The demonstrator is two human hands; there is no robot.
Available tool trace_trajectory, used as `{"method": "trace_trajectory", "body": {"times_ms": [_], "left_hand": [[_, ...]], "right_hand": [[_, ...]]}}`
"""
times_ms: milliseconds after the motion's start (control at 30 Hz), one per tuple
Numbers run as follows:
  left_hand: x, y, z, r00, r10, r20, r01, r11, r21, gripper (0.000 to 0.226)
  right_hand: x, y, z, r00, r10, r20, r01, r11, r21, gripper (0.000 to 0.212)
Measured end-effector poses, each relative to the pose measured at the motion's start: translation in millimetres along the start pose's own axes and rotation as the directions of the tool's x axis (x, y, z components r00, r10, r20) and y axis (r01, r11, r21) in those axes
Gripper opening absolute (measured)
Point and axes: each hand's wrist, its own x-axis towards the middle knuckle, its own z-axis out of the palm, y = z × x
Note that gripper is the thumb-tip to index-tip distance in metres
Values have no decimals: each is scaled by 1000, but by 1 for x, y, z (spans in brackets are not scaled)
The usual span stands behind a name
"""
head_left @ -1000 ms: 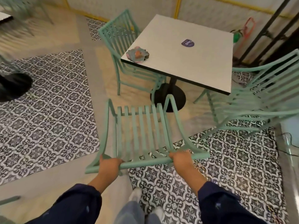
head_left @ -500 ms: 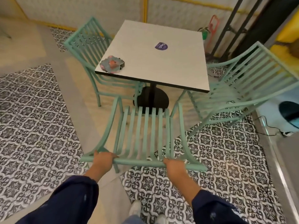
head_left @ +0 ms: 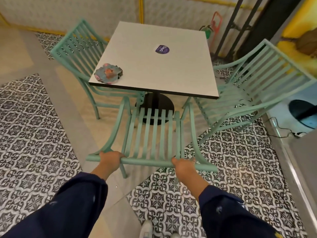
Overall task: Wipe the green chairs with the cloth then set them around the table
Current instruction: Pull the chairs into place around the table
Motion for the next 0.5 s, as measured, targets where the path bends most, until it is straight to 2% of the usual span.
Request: {"method": "trace_trajectory", "body": {"times_ms": [100,400,500], "left_hand": [[7,0,-3,1000,8,-9,-8,1000,-5,45],[16,0,-7,999,18,-26,-17,999,43,42],[17,-1,-11,996,51,80,-53,998,29,46]], "right_hand": [[5,-1,-5,1000,20,22,-20,1000,21,67],[8,-3,-9,996,44,-79,-40,998,47,57],[7,8,-12,998,-46,-32,51,984,172,53]]}}
